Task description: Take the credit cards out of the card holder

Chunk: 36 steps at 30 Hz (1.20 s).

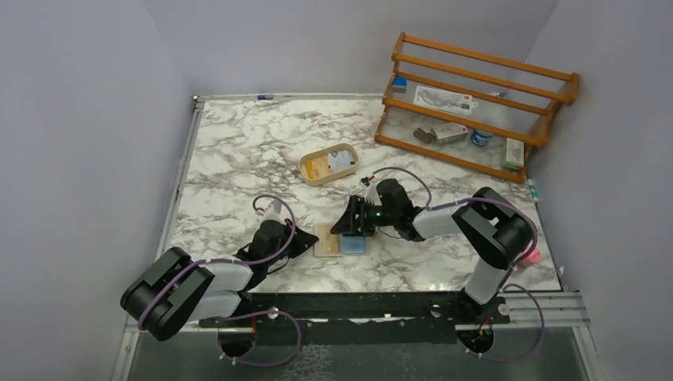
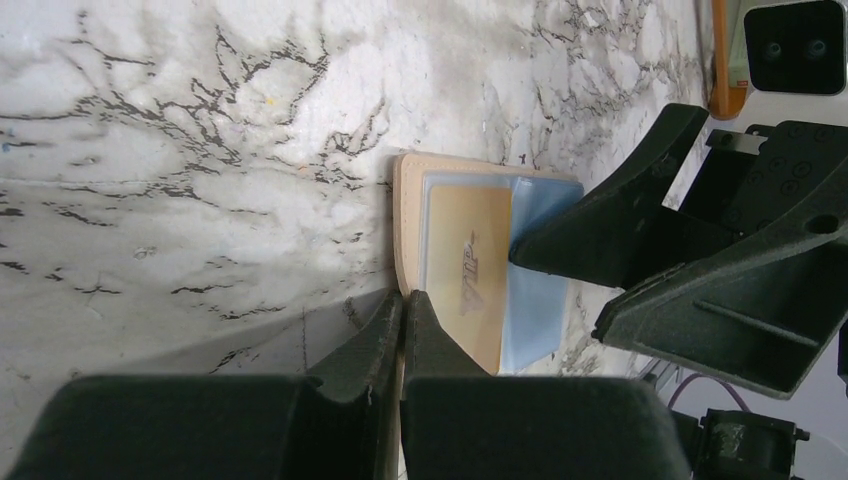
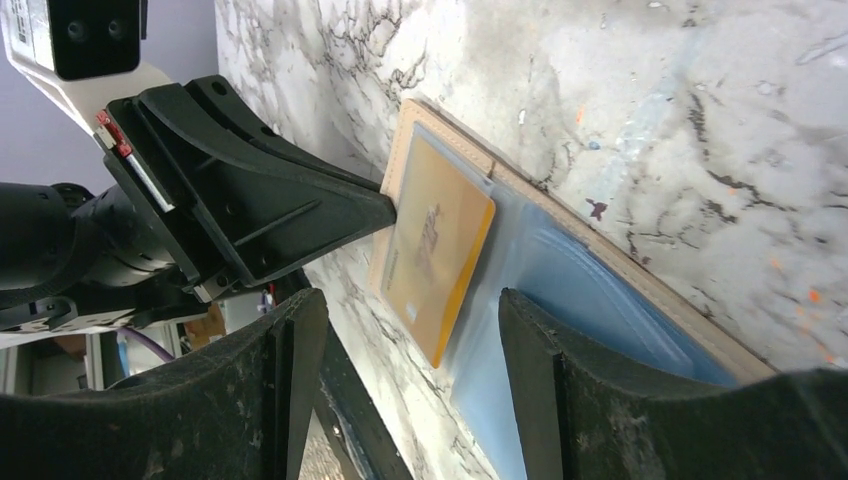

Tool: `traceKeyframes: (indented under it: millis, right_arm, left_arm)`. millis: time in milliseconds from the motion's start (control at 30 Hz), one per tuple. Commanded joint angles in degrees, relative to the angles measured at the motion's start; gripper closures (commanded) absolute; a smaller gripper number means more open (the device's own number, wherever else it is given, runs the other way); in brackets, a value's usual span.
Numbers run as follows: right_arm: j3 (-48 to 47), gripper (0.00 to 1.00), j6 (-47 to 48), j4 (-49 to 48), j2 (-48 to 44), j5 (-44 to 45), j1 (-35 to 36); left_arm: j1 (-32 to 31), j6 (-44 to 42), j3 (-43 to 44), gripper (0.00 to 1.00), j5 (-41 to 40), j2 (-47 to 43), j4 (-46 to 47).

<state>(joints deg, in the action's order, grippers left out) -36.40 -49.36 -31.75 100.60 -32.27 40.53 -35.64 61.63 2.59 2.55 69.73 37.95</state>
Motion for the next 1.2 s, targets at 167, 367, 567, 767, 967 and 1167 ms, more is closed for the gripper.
traceKeyframes:
  millis: [167, 367, 567, 767, 967, 1167]
  right_arm:
    - [-2.47, 0.30, 1.09, 5.86, 1.85, 3.35, 3.18]
    - [-3.48, 0.30, -0.05, 5.36, 2.86, 2.76, 4.84]
    - [-2.85, 0.30, -2.47, 3.25, 3.58, 1.37, 5.36]
    - [0.69, 0.30, -9.77, -13.44, 6.10, -4.13, 5.70]
    - [-3.36, 0.30, -10.84, -12.27, 7.87, -2.73, 8.57]
    - [-3.78, 0.30, -14.36, -17.38, 9.60, -2.60, 10.39]
  left_arm:
    - [0.13, -1.17, 0.66, 1.00, -0.85, 2.40, -2.69]
    - [0.13, -0.77, 0.58, 1.00, -1.10, 2.77, -2.50]
    - [-0.11, -0.05, -0.83, 1.00, -1.74, 1.77, -2.07]
    - [-0.29, 0.40, -1.70, 1.00, -2.11, 0.90, -2.01]
    - [-0.74, 0.95, -2.15, 1.00, -2.11, -0.34, -2.01]
    - [-0.84, 1.38, -2.33, 1.00, -3.42, -1.65, -2.01]
